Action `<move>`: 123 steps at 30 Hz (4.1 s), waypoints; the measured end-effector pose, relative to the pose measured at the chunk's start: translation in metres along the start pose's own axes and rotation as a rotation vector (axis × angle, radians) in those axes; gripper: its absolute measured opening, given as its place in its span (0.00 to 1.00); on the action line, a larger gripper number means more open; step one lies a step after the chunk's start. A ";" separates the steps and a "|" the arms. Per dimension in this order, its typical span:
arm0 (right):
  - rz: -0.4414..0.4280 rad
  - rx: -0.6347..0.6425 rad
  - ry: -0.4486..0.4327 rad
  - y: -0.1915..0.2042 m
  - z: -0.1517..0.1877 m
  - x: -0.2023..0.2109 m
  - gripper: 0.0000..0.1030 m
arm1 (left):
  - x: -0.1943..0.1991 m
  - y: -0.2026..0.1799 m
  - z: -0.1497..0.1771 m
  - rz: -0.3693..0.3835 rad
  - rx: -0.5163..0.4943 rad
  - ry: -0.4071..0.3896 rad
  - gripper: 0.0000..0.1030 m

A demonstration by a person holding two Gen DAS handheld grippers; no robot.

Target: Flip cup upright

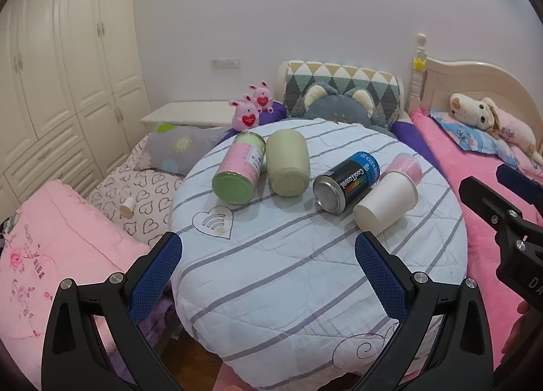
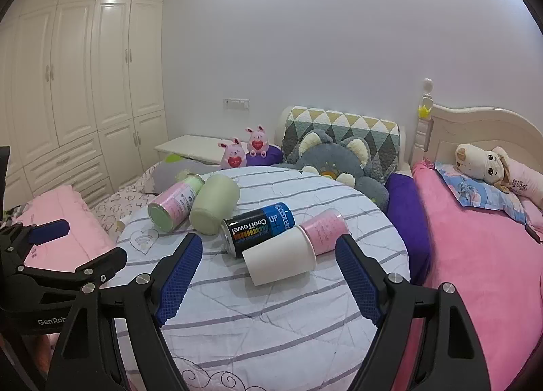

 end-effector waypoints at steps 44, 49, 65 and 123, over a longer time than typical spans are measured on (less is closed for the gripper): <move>0.006 -0.007 0.067 0.005 0.001 -0.027 0.80 | -0.026 0.012 0.000 0.005 0.031 0.034 1.00; 0.015 -0.027 0.087 -0.001 0.002 -0.036 0.80 | -0.033 0.013 0.001 0.008 0.038 0.042 1.00; 0.014 -0.074 0.125 -0.018 0.002 -0.056 0.80 | -0.048 0.004 -0.011 0.023 0.028 0.046 1.00; -0.153 -0.790 0.414 -0.129 -0.008 -0.210 0.68 | -0.144 -0.040 -0.093 -0.004 -0.100 0.087 1.00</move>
Point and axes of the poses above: each gripper's, at about its wrist camera, not at the fingertips, and x roughly against the way its jaws point, y to its left, z to its underside, the point moved 2 cm from there along -x, roughly the way its jaws point, and after that the axes turned 12 degrees about -x, right-handed, at the moved point
